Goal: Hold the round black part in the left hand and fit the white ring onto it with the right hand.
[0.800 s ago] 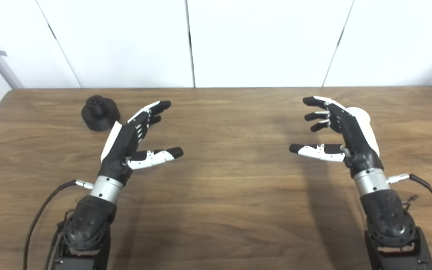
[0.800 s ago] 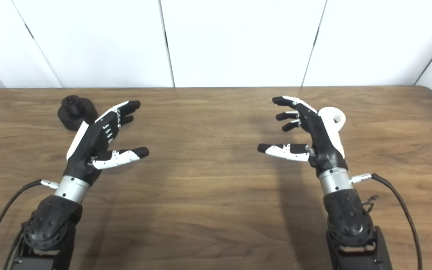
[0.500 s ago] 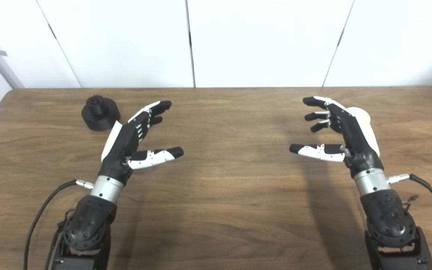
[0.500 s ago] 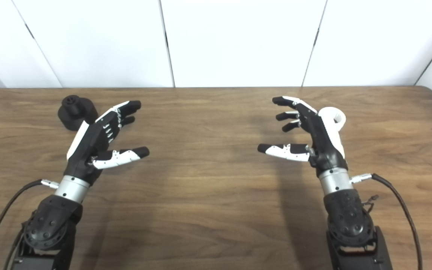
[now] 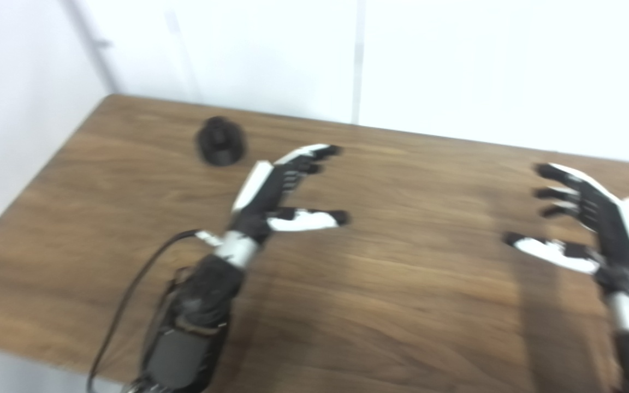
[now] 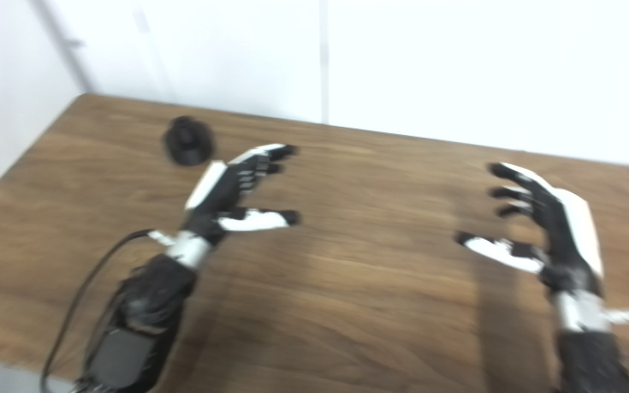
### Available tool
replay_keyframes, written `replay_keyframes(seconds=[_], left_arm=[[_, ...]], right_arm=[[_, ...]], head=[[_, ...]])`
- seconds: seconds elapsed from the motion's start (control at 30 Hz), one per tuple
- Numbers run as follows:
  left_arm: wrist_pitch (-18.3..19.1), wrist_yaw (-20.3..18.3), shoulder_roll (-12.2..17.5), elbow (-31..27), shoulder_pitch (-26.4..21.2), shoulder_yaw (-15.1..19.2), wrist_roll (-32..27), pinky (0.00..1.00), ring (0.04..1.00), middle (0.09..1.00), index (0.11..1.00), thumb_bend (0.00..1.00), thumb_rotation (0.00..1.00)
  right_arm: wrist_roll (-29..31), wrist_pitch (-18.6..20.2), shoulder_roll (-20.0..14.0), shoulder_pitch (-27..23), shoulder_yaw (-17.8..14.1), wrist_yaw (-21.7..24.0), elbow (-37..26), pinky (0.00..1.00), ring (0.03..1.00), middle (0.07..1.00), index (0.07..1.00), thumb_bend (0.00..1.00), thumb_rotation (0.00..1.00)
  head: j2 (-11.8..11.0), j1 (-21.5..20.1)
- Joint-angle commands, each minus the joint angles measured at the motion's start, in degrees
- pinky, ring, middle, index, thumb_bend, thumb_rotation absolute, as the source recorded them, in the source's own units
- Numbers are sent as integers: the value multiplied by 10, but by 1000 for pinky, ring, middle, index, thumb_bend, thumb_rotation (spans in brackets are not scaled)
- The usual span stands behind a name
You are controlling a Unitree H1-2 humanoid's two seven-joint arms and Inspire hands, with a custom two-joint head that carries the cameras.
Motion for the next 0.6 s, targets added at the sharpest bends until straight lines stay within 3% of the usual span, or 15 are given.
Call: replay_keyframes(seconds=[0.0,0.27,0.57], left_arm=[[-22,13,-5,-6,-23,-1,9,907,922,893,796,927,256],[-26,21,-15,-1,-21,-6,25,878,907,890,784,913,271],[-35,36,-20,0,-20,-4,31,848,899,876,785,908,250]], right_arm=[[10,-6,-6,-13,-9,1,-15,578,697,799,760,673,2],[22,7,-9,-10,-17,11,-20,577,706,802,777,667,0],[28,-13,-8,-10,-19,10,-7,579,702,792,767,683,0]], head=[[-1,6],[-6,14],[-13,12]])
